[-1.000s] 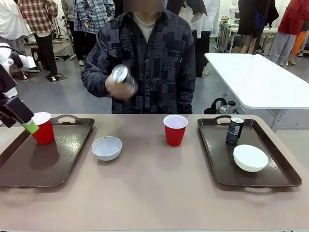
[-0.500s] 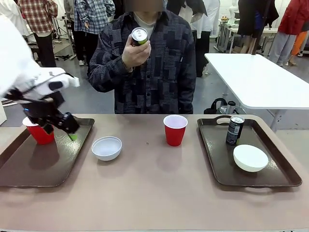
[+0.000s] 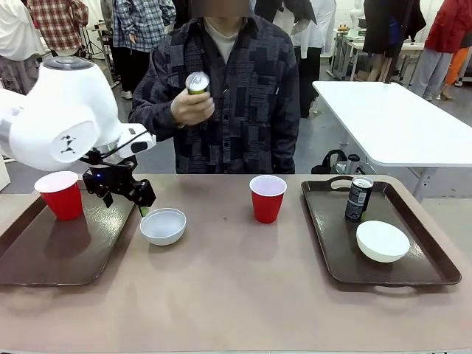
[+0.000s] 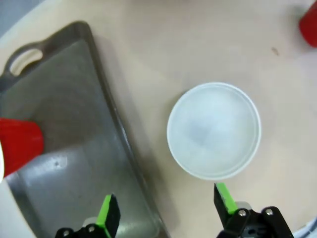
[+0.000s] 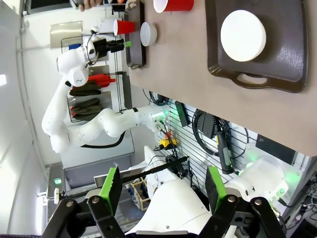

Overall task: Prepare tableware on both trays.
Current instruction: Pick up a Picnic Bowl from the table and place it on a Handle tray.

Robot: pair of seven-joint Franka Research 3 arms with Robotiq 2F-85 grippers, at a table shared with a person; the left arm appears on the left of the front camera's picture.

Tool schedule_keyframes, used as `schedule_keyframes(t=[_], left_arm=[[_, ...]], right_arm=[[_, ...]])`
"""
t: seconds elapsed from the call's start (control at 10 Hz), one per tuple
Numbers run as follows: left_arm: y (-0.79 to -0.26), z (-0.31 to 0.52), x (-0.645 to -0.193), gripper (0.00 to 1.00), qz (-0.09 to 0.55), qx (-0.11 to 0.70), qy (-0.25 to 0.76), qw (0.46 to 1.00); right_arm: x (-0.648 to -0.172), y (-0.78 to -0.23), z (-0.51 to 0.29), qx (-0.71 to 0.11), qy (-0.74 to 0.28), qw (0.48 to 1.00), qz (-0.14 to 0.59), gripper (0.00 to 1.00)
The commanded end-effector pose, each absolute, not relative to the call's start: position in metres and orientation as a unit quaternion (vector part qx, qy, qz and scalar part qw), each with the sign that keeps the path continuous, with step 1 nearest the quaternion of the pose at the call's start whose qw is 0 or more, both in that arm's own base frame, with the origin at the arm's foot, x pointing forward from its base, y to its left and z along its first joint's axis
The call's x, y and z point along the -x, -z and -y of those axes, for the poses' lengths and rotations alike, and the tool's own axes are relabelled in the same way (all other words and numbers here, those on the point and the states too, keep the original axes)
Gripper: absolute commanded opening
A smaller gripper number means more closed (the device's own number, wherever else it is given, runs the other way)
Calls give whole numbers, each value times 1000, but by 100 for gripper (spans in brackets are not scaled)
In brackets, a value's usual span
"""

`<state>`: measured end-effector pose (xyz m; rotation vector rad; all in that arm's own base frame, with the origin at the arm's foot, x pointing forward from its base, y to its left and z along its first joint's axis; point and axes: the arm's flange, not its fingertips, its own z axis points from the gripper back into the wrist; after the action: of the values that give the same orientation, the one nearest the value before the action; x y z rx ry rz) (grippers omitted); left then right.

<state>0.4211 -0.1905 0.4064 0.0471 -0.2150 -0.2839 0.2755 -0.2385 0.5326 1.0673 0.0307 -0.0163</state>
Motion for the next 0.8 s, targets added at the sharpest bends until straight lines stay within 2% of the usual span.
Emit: schedule_keyframes(t=[0.0,0.2,0.3,0.4,0.7], left_arm=[[-410,197,-422,100,99,-40,122,987],[-439,175,-363,100,58,-62,208,974],[-460,162,-308,100,55,-47,271,960],[-471,157,-276,100,72,-40,306,949],[-470,157,-278,100,77,-42,290,953]], right_arm=[[-274,-533,237,-511,8,859,-15,89],[-274,-533,237,-511,8,859,-15,89],[-274,-533,237,-511,8,859,-15,89],[-274,-533,237,-511,8,859,-15,89],[-274,-533,237,-511,8,859,-15,89]])
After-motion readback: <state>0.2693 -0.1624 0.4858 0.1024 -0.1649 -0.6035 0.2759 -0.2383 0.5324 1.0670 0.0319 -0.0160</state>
